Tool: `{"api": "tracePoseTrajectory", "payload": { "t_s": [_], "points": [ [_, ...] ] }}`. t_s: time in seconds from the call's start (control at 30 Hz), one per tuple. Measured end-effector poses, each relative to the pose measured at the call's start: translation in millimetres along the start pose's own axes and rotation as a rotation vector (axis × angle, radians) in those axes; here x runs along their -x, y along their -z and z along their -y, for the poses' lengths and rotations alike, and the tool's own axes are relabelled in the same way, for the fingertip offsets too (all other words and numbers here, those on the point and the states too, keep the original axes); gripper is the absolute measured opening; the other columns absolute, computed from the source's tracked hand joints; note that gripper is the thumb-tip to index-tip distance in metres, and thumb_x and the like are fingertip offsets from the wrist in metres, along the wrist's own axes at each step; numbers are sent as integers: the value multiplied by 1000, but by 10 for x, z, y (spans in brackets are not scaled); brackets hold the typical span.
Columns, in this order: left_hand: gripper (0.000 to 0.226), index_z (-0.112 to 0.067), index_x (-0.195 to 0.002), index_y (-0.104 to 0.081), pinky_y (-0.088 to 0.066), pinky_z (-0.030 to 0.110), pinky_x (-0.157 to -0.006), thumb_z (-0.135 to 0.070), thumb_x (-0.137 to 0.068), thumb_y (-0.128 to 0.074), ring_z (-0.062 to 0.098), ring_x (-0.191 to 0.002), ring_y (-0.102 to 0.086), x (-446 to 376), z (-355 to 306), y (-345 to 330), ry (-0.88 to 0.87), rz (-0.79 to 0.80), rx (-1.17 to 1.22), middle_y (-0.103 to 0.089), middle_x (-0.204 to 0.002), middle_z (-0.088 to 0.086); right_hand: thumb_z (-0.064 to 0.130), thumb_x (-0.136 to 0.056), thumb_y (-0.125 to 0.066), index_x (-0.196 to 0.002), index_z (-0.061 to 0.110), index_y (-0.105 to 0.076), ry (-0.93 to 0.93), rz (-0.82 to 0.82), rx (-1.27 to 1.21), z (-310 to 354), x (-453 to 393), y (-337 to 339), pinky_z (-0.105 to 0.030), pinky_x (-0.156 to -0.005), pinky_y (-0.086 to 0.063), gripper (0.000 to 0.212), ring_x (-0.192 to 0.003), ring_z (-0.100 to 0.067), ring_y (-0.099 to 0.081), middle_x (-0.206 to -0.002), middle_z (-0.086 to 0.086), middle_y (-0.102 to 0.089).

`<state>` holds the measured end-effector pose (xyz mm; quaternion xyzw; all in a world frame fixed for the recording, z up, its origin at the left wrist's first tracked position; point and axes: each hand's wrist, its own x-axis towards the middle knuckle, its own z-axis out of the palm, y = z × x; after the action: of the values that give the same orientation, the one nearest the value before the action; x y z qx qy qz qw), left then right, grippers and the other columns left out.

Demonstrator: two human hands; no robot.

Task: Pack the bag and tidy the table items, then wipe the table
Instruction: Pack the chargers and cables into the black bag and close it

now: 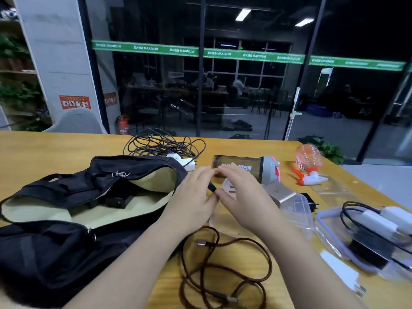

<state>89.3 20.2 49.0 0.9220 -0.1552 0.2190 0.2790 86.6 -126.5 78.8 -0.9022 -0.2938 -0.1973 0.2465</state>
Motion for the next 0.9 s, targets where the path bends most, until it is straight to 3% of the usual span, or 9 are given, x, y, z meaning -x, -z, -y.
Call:
{"api": "tracePoseTrajectory", "payload": {
  "t_s": [0.17, 0.37, 0.53, 0.67, 0.77, 0.9],
  "points": [
    [57, -24, -143, -27, -19, 32, -114, -45, -93, -42, 8, -138, -19, -57, -139, -155, 4, 53, 19, -24, -150, -9, 41, -84, -65, -140, 23, -41, -121, -109, 80, -238, 131, 115, -14, -107, -13, 64, -142, -8, -18, -147, 10, -37],
    [59, -21, -146, -22, -13, 35, -116, -41, -94, -42, 4, -139, -13, -153, -284, -278, -9, 81, 21, -19, -152, -10, 49, -78, -66, -139, 19, -44, -234, -89, 71, -463, 213, 162, -30, -114, -23, 71, -140, -10, -23, -146, 7, -37],
    [56, -21, -146, -21, -2, 28, -115, -39, -96, -39, 4, -139, -14, -254, -317, -339, 13, 128, 6, -20, -153, -9, 44, -76, -71, -130, 16, -55, -254, -106, 132, -618, 299, 134, -30, -109, -24, 63, -135, -18, -32, -139, 1, -46],
    [56, -22, -145, -23, 1, 28, -114, -43, -96, -38, 7, -139, -16, -277, -378, -360, 21, 175, -16, -24, -152, -9, 35, -75, -76, -124, 15, -60, -284, -170, 128, -694, 331, 115, -50, -109, -31, 55, -134, -29, -35, -136, -7, -49],
    [52, -24, -145, -24, 1, 30, -114, -40, -97, -37, 11, -138, -19, -285, -441, -343, 33, 193, -34, -28, -150, -8, 39, -78, -72, -132, 20, -52, -346, -140, 95, -747, 336, 114, -34, -105, -35, 60, -130, -19, -38, -138, 0, -43],
    [41, -26, -139, -34, 1, 32, -114, -32, -99, -38, 19, -135, -24, -301, -514, -299, 79, 187, -24, -39, -142, -7, 39, -82, -69, -136, 25, -46, -412, -111, 55, -764, 323, 126, -19, -86, -32, 61, -115, -7, -43, -131, 7, -45]
  ]
}}
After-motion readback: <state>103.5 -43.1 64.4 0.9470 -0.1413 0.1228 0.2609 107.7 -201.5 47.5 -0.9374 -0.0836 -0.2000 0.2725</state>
